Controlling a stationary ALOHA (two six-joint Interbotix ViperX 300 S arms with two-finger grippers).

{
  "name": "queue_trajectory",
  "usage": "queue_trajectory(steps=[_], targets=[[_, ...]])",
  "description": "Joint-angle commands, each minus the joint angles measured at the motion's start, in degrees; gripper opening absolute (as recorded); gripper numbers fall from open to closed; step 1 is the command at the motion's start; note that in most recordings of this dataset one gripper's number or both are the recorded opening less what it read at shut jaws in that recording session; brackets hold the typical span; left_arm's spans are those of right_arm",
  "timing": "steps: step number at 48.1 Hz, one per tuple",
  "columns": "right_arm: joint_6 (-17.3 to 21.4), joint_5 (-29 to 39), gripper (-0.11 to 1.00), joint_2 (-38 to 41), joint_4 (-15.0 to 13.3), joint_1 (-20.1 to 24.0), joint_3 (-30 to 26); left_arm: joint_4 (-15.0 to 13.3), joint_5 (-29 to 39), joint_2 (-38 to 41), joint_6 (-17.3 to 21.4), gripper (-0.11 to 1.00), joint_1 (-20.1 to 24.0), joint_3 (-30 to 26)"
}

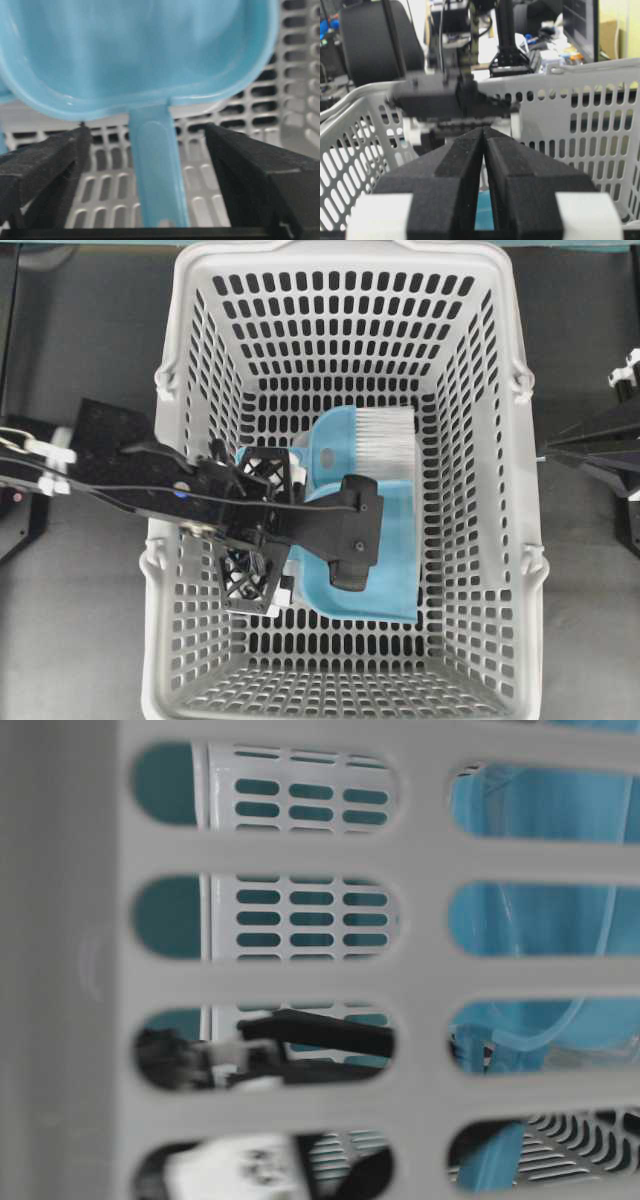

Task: Pick up the dustpan from the shopping basket with the left arm.
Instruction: 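Close the left gripper on the dustpan handle and lift it upward, then hold the raised dustpan steady above the basket with the left gripper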

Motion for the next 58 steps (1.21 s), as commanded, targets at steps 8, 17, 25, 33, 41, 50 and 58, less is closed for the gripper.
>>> queue_trajectory(steps=[8,17,25,33,41,50,58], targets=[[0.00,-0.18,-0.01,0.62,0.18,0.18,-0.26,0.09,-0.35,0.70,-1.76,0.87,-0.18,1.23],[0.00,-0.18,-0.01,0.62,0.18,0.26,0.00,0.09,-0.26,0.44,-2.11,0.65,-0.26,1.05],[0.00,-0.18,-0.01,0.44,0.18,0.44,0.26,0.09,-0.18,-1.49,-1.76,0.30,-0.18,-0.09],[0.00,-0.18,-0.01,0.26,0.26,0.70,0.44,0.09,-0.09,-5.10,-1.67,0.30,-0.09,-3.16],[0.00,-0.18,-0.01,0.26,0.18,0.70,0.44,0.09,0.26,-9.14,-1.76,0.30,0.70,-7.56],[0.00,-0.18,-0.01,0.18,0.18,0.70,0.62,0.09,2.46,-13.45,-2.11,0.30,1.67,-11.43],[0.00,-0.26,-0.01,0.18,0.18,0.97,0.44,0.09,3.16,-14.24,-2.46,0.30,1.67,-11.87]])
